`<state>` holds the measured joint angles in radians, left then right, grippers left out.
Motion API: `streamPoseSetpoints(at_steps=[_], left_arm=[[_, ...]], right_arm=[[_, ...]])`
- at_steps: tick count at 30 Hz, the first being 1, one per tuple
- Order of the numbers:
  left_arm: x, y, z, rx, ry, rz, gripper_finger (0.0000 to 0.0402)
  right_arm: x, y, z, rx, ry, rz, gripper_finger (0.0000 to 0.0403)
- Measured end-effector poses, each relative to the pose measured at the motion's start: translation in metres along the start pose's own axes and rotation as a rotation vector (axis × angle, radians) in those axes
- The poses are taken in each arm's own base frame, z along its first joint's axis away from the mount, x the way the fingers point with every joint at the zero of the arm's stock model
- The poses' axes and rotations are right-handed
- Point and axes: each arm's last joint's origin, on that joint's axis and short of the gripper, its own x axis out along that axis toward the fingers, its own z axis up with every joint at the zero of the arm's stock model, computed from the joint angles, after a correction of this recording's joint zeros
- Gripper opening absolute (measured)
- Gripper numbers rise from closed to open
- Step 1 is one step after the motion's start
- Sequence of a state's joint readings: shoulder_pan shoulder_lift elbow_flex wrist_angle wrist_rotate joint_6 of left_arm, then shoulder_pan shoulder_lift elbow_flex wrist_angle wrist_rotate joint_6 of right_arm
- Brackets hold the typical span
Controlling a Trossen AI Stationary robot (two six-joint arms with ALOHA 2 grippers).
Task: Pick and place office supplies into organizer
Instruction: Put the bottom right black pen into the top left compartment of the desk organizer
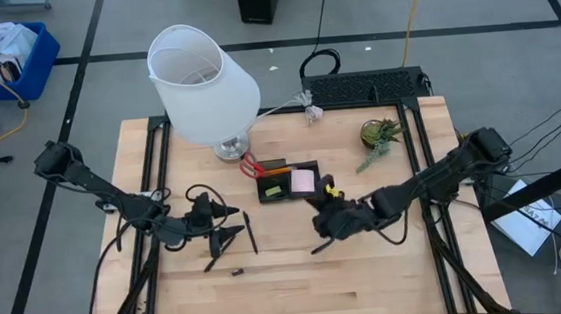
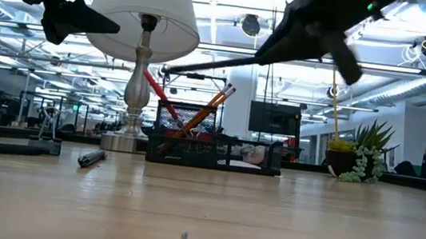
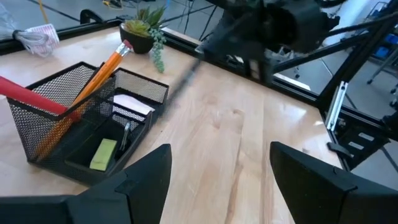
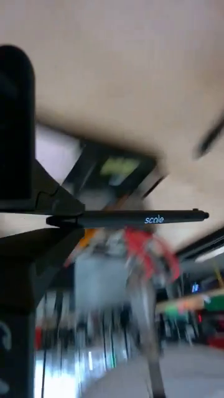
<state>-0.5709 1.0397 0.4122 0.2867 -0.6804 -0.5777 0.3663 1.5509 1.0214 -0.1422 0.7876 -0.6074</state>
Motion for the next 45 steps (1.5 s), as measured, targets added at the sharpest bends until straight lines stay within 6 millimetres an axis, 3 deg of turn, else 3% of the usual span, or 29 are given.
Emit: streamPoseSetpoints(at_steps=[7, 13, 24, 31, 37, 45], left_arm=[[0.0, 0.0, 0.0, 0.012, -0.001, 0.0, 0.0274], [0.0, 0.0, 0.0, 0.021, 0.001, 0.0, 0.0274], [0.0, 0.0, -0.001, 0.028, 0.004, 0.003, 0.0274], [0.0, 0.0, -0.001, 0.054, 0.004, 0.003, 0.0274], [0.0, 0.0, -0.001, 0.055, 0.005, 0.004, 0.0274], [0.0, 0.001, -0.002, 0.052, 0.019, 0.013, 0.0274]], right_arm=[[0.015, -0.025, -0.01, -0.337, 0.22, -0.23, 0.0019], [0.022, -0.035, -0.01, -0.666, 0.268, -0.228, 0.002], [0.04, -0.034, -0.023, -0.845, 0.296, -0.122, 0.002], [0.065, -0.023, -0.031, -0.981, 0.314, -0.041, 0.002], [0.079, -0.017, -0.027, -0.98, 0.296, -0.075, 0.0041], [0.077, -0.034, -0.012, -0.777, 0.231, -0.265, 0.0089]])
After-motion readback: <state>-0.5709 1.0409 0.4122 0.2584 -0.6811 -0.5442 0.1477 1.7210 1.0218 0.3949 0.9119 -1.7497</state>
